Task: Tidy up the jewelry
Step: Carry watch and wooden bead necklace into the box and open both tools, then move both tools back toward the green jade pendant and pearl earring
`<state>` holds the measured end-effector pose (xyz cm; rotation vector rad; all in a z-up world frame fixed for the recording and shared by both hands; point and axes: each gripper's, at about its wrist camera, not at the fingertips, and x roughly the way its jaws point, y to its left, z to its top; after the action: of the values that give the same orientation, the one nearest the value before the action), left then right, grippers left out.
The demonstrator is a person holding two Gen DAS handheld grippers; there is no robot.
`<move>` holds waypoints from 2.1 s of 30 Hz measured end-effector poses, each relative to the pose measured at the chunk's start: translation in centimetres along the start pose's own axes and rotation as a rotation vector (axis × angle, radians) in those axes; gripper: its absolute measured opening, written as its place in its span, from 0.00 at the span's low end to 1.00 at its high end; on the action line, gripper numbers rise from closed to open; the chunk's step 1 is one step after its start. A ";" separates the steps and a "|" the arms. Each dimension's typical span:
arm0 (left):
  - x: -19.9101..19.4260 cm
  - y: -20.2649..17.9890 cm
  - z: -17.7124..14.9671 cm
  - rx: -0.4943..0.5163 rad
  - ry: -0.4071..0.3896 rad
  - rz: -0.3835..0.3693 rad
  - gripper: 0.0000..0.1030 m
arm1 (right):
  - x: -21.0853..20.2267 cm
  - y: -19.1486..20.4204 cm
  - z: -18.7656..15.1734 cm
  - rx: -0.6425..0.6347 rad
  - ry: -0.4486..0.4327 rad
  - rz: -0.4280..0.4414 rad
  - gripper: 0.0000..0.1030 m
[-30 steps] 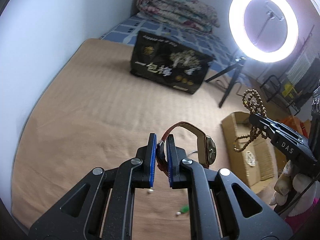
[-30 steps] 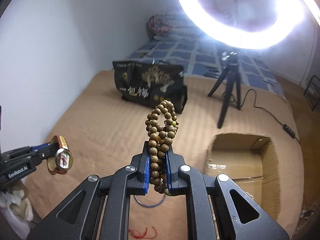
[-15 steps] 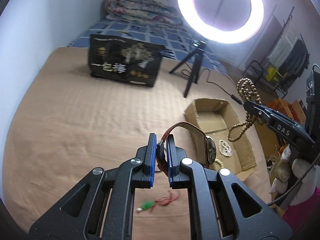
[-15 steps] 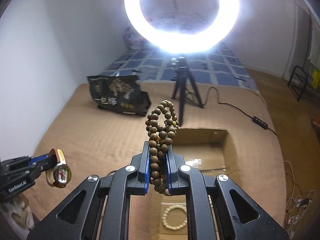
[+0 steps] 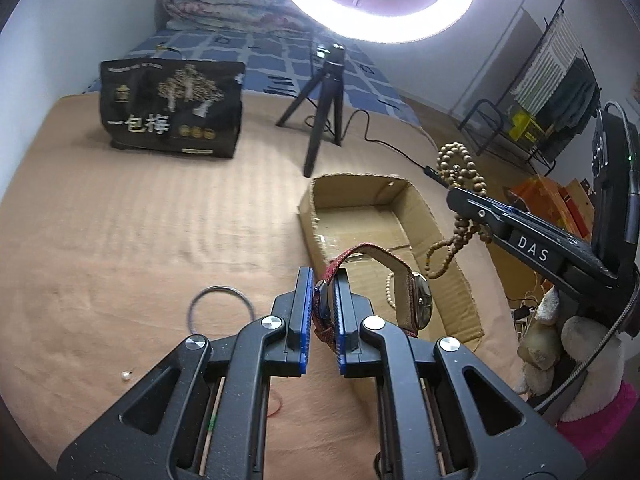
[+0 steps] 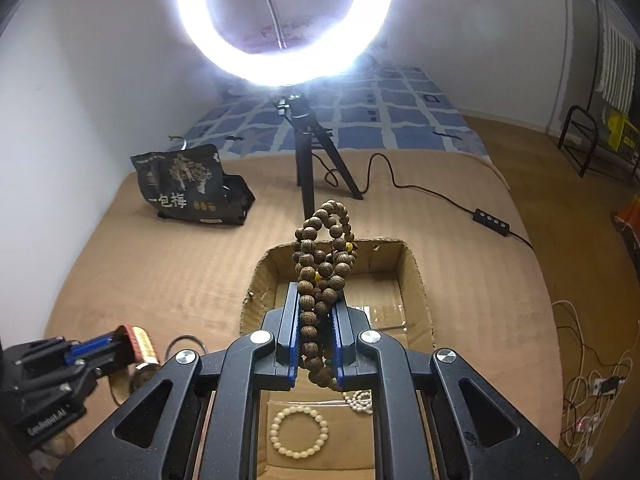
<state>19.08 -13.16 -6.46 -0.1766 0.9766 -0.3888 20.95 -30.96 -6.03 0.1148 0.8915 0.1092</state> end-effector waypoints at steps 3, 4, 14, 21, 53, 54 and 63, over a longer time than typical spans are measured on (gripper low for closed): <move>1.0 -0.6 0.1 0.003 0.006 -0.004 0.08 | 0.6 -0.6 -0.1 0.006 0.009 0.002 0.11; 1.4 -0.8 0.2 0.000 0.009 -0.010 0.08 | 0.7 -0.8 -0.1 0.009 0.010 0.000 0.11; 4.6 -2.5 0.7 -0.013 0.040 -0.055 0.08 | 2.6 -2.2 -0.2 0.038 0.021 -0.011 0.11; 6.3 -3.6 0.6 0.002 0.064 -0.055 0.08 | 3.8 -3.2 -0.1 0.056 0.034 -0.014 0.11; 4.3 -2.7 0.4 0.024 0.049 -0.001 0.29 | 1.8 -2.8 0.6 0.066 0.009 -0.093 0.66; 4.1 -2.6 0.4 0.024 0.047 0.000 0.29 | 1.5 -2.7 0.6 0.065 0.005 -0.094 0.66; 1.0 -0.5 0.5 0.018 0.007 0.043 0.29 | -0.5 -1.4 0.6 0.048 -0.018 -0.101 0.66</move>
<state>19.91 -13.99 -6.81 -0.1376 0.9816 -0.3587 21.17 -32.43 -5.48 0.1157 0.8801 -0.0072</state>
